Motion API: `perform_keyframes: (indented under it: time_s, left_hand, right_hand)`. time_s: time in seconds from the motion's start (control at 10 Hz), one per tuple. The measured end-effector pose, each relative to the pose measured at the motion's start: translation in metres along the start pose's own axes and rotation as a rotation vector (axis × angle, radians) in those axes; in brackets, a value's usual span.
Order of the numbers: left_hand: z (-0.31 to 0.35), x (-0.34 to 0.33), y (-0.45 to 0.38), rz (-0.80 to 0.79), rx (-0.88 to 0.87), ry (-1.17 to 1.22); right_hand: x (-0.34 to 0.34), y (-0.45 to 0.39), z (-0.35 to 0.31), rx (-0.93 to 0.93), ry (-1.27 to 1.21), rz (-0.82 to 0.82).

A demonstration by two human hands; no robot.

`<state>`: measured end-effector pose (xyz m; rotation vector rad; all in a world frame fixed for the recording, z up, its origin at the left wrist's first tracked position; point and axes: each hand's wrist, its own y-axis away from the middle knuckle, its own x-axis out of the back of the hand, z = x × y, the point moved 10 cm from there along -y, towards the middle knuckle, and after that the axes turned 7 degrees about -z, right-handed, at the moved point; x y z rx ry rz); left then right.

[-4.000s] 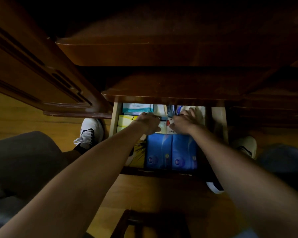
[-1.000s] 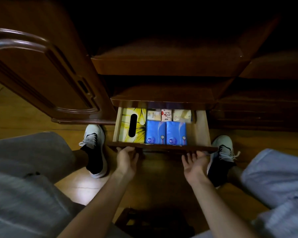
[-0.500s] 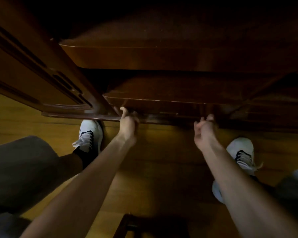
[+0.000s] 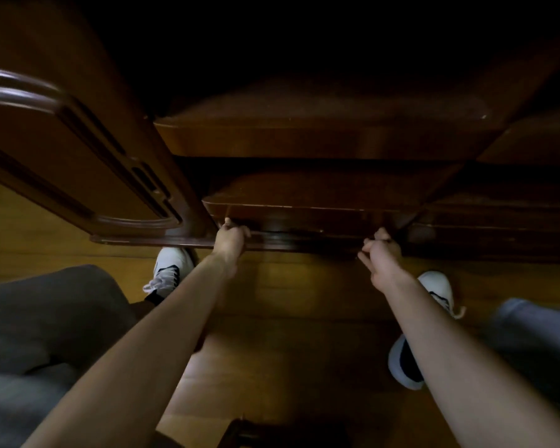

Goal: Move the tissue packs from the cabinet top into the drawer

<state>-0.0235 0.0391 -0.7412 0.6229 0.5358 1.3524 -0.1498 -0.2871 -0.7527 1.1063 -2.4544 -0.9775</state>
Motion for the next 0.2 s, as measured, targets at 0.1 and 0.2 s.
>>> perform_keyframes:
  time_s: [0.1,0.2]
  left_hand:
    - [0.016,-0.005,0.029,-0.101,-0.076,-0.078]
    - [0.030,0.001,0.064,-0.204,-0.122,-0.264]
  right_hand:
    - [-0.002,0.026,-0.018,0.075,0.118,-0.087]
    - [-0.010,0.066,-0.037,0.179,0.465,-0.220]
